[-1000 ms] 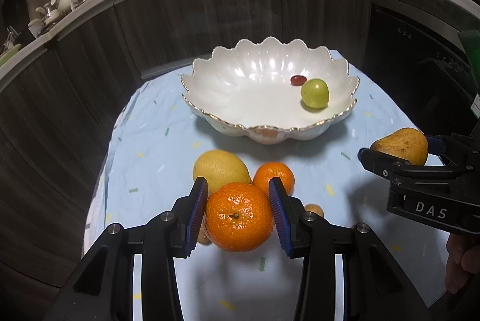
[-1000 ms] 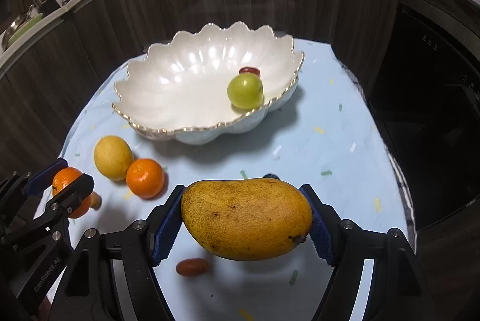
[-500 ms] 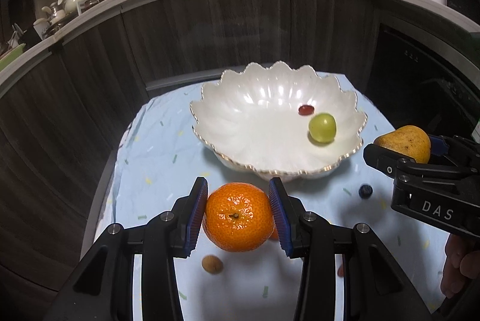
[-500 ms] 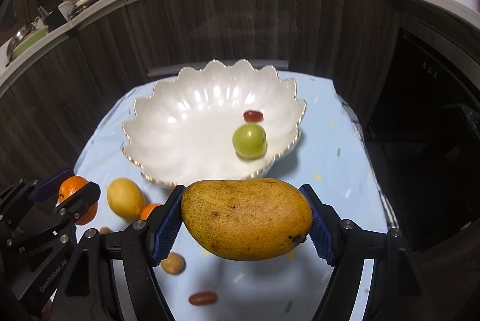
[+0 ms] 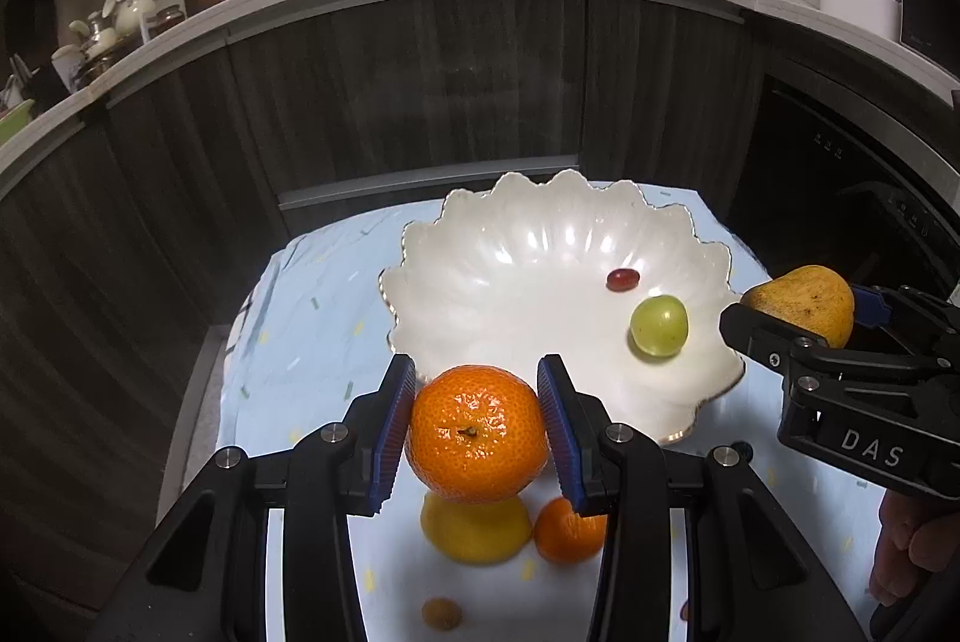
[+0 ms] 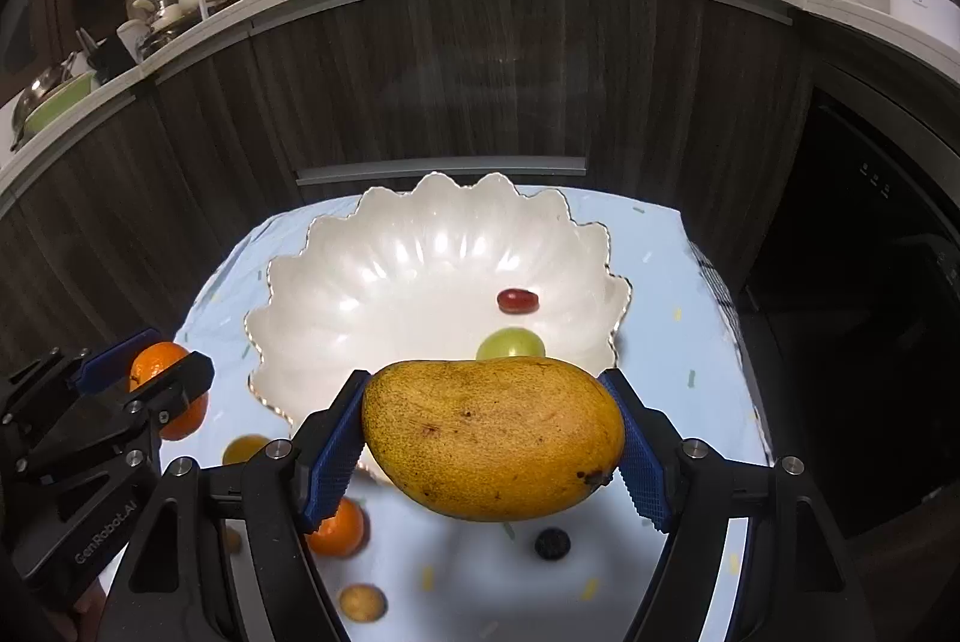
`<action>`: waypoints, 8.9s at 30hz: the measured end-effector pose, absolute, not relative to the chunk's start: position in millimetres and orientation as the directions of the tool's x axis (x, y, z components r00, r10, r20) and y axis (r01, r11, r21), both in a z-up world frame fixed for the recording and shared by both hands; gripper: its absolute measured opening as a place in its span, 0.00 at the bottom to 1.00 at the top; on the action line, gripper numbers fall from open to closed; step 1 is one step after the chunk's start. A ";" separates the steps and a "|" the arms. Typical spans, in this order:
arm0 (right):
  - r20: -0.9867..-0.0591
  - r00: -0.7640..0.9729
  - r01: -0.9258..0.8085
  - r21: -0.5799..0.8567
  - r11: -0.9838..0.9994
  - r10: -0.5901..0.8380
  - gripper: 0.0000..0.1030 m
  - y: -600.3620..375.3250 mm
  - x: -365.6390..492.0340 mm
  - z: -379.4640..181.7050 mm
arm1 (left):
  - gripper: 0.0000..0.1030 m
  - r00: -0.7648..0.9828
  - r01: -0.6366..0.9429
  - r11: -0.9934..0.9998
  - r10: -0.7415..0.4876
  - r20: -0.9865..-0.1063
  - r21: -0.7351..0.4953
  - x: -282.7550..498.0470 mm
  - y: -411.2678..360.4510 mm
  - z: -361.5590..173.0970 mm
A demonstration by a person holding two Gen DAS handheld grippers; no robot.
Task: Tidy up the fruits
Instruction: 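Lift the tangerine and mango and carry both toward the white bowl, then open both tools to drop the tangerine and mango into the bowl, then withdraw both open tools from the bowl toward the remaining fruits, then grasp the small brown potato with the left tool while the right tool grasps the blueberry, then carry the small potato and blueberry up over the white bowl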
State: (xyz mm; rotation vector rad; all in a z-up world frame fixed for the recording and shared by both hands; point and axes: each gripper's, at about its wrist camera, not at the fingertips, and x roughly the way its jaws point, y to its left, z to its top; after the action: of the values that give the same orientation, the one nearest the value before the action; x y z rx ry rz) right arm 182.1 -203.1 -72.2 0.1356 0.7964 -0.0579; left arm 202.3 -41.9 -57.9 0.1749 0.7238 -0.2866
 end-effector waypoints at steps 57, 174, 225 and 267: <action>-0.797 0.603 0.184 0.100 0.978 -0.032 0.88 -199.9 227.5 -92.2 | 0.89 0.661 0.270 0.962 -0.149 -0.735 0.048 259.6 -37.3 -75.8; -0.810 0.577 -0.161 0.015 0.987 0.106 0.51 -221.7 142.9 -184.1 | 0.47 0.579 0.304 0.952 -0.156 -0.800 0.035 118.2 -94.4 -173.1; -0.746 0.660 -0.123 0.010 0.992 0.089 0.21 -217.3 130.7 -132.8 | 0.24 0.660 0.332 0.941 -0.181 -0.729 0.066 106.6 -91.9 -129.8; -0.669 0.741 -0.088 -0.001 0.996 0.065 0.21 -209.8 164.1 -75.8 | 0.24 0.748 0.266 0.961 -0.157 -0.644 0.074 170.1 -70.5 -75.6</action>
State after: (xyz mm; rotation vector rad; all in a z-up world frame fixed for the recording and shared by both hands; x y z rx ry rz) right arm 164.1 -209.8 -75.8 -0.0329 0.7319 0.0840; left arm 170.1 -70.5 -75.6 0.1656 0.6877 -0.2324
